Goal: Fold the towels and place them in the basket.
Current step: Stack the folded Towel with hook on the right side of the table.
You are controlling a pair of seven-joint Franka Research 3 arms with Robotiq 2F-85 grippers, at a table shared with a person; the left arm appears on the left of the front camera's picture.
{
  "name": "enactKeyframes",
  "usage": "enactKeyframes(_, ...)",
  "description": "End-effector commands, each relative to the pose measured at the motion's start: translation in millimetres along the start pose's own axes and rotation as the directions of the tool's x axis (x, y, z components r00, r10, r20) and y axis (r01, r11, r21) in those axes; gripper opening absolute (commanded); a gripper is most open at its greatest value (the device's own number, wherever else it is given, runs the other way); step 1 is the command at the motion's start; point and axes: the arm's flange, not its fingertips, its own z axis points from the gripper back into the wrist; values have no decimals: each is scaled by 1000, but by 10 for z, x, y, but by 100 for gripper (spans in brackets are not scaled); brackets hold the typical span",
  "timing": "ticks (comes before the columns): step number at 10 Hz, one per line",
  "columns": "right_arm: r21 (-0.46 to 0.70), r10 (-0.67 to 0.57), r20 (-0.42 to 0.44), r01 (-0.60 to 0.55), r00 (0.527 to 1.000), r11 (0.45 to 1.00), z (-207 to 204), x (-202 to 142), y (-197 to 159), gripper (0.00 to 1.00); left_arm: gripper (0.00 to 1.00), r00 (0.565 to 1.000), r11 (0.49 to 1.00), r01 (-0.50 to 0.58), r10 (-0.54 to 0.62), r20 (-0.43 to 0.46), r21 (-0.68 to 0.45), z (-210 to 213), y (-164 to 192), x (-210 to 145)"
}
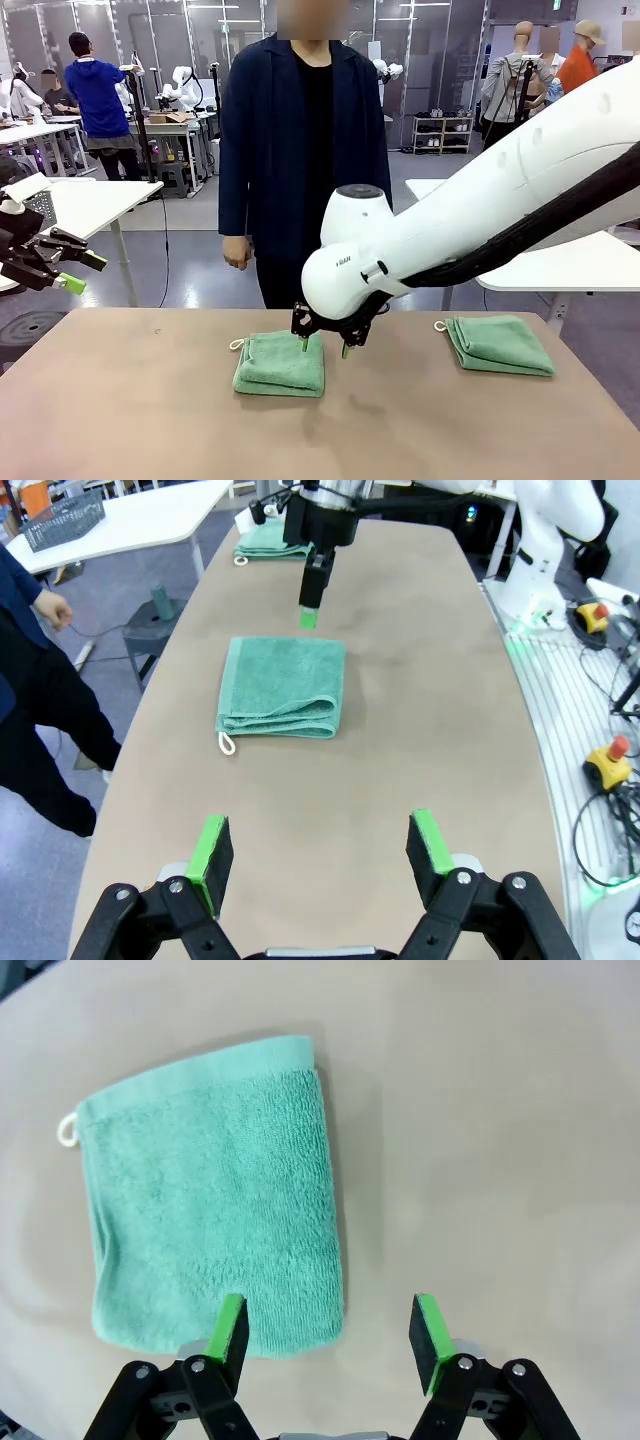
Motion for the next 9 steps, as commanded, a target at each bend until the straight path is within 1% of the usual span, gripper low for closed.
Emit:
enactKeyframes(1,18,-37,65,36,997,999,-151,49,108,81,89,1000,1000,2,-2,5,2,0,-18,15)
enactKeyframes(5,24,3,92,-5,996,1000,-391,116,111,81,89,1000,1000,2,-2,5,2,0,-18,15)
enactKeyframes(9,22,23,73,-25,997,999,-514,136,110,81,89,1000,1000,2,-2,5,2,0,-18,15)
